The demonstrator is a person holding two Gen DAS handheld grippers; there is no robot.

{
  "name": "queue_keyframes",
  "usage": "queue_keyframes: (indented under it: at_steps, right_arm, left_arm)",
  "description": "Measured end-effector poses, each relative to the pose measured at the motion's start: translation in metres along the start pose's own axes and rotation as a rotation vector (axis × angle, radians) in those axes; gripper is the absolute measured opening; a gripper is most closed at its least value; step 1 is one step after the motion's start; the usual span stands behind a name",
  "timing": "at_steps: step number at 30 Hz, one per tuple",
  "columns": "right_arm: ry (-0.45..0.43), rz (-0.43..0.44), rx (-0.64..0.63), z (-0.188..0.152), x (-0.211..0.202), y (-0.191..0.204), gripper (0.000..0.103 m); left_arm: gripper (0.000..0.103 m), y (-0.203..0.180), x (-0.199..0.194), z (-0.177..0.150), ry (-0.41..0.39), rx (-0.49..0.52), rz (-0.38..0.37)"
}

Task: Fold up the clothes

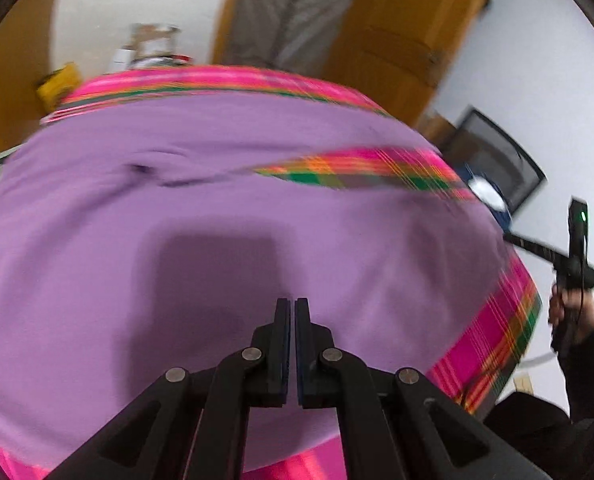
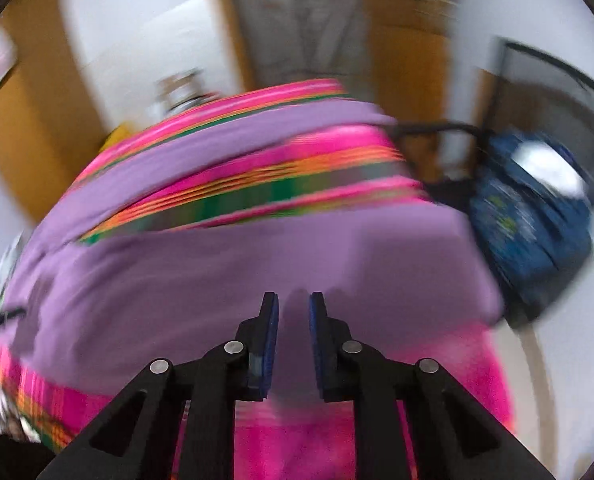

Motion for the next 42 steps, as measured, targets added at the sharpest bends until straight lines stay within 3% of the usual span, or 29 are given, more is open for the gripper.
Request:
queue_keyframes:
  at_steps: [3, 4, 11, 16, 21, 24, 27, 28, 30, 32, 37, 42]
  right_arm:
    - [-0.033, -0.030, 0.170, -0.005, -0.015, -0.047, 0.021]
    - [-0.045, -0.022, 0.234, -0.007, -0.019, -0.062, 0.028]
    - [-0.093, 0.169, 0.491, -0.011, -0.026, -0.107, 0.040]
    - [-0.121, 0.244, 0.607, -0.006, -0.023, -0.120, 0.040]
    - [-0.103, 0.156, 0.698, -0.010, -0.016, -0.141, 0.045]
    - [-0.086, 0.267, 0.775, -0.013, -0.001, -0.144, 0.045]
    - [-0.087, 0.284, 0.785, -0.010, 0.008, -0.144, 0.045]
    - [-0.099, 0.285, 0.787, -0.008, 0.009, -0.145, 0.040]
    - [-0.121, 0.281, 0.780, -0.005, 0.007, -0.147, 0.017]
    - [-0.142, 0.273, 0.766, -0.002, 0.003, -0.148, 0.007]
    - [-0.190, 0.254, 0.733, 0.004, -0.007, -0.152, 0.004]
    - [-0.178, 0.231, 0.728, 0.001, -0.006, -0.161, 0.004]
  left_arm:
    - [0.000, -0.030, 0.013, 0.000, 0.030, 0.083, -0.027]
    - [0.000, -0.039, 0.016, 0.001, 0.032, 0.102, -0.044]
    - [0.006, -0.086, 0.024, 0.007, 0.025, 0.194, -0.109]
    - [0.006, -0.108, 0.027, 0.005, 0.023, 0.243, -0.134]
    - [0.007, -0.121, 0.028, 0.001, 0.028, 0.275, -0.144]
    - [0.007, -0.127, 0.032, -0.001, 0.037, 0.285, -0.152]
    - [0.007, -0.132, 0.033, -0.003, 0.042, 0.299, -0.151]
    - [0.007, -0.133, 0.033, -0.004, 0.043, 0.303, -0.152]
    - [0.007, -0.135, 0.034, -0.004, 0.045, 0.307, -0.152]
    - [0.007, -0.137, 0.037, -0.005, 0.050, 0.308, -0.151]
    - [0.007, -0.140, 0.040, -0.006, 0.058, 0.307, -0.162]
    - [0.009, -0.147, 0.040, -0.009, 0.062, 0.328, -0.181]
Point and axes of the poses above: each gripper's, at about its wrist camera, not at the fingertips, and x roughly the way its jaws point, y to its left, z to its top, the point moved 6 cm from there along x, roughly the way its jaws point, and after that the axes turned 6 degrees about z, right-handed, at the moved point
